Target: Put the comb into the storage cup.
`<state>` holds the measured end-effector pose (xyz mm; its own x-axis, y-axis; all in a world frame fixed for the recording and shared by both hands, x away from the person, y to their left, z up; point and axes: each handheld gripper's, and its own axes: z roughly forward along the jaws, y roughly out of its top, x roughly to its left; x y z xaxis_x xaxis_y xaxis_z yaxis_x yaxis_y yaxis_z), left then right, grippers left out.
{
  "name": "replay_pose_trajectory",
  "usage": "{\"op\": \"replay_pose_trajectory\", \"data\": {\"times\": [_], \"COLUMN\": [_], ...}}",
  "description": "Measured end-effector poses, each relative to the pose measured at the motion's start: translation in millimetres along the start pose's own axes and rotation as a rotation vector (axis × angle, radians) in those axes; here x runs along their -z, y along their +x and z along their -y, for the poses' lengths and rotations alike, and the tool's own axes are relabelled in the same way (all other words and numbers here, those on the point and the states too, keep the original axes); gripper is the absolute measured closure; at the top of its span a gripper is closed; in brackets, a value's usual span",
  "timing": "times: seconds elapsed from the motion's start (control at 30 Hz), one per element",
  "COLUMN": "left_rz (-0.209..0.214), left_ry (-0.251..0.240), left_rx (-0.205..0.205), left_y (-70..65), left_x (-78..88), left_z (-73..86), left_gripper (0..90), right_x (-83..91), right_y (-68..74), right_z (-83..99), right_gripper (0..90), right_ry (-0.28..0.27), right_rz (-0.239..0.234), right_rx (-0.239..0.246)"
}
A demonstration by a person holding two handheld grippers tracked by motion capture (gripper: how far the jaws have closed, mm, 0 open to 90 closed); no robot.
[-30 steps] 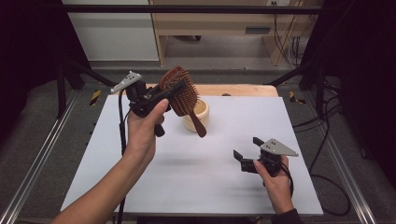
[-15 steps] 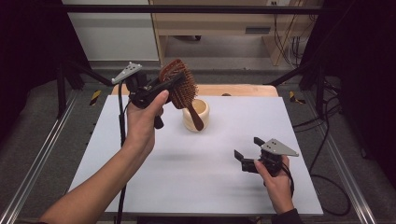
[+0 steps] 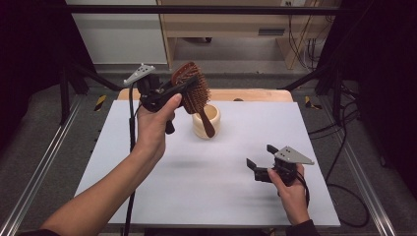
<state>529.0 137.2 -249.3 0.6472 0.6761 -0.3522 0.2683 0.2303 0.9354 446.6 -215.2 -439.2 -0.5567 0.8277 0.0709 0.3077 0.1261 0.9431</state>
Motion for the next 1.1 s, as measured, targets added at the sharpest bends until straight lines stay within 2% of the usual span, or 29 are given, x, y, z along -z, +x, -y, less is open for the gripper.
{"op": "replay_pose_trajectory", "data": {"times": [0.13, 0.3, 0.53, 0.83, 1.1], "left_rz": [0.0, -0.001, -0.014, -0.022, -0.041], "left_ry": [0.013, -0.023, -0.035, -0.047, -0.054], "left_rx": [0.002, 0.01, -0.008, -0.015, -0.024], "left_y": [-0.2, 0.9, 2.2, 2.4, 7.9], "left_x": [-5.6, -7.0, -10.8, -17.8, -22.9], "left_z": [-1.8, -13.3, -21.6, -22.2, -19.7], "left_gripper": [50.5, 50.5, 50.4, 50.4, 50.3], "right_x": [0.7, 1.0, 0.7, 2.6, 3.1], "right_y": [-1.2, -1.9, -2.2, -3.0, -3.7], "right_z": [0.0, 0.3, 0.5, 0.4, 0.6], "right_gripper": [7.6, 7.1, 7.1, 7.1, 7.0], "right_ry": [-0.003, -0.001, -0.001, -0.008, -0.01], "right_rz": [0.002, -0.001, -0.003, -0.002, -0.002], "right_rx": [-0.004, -0.013, -0.011, -0.015, -0.016]}}
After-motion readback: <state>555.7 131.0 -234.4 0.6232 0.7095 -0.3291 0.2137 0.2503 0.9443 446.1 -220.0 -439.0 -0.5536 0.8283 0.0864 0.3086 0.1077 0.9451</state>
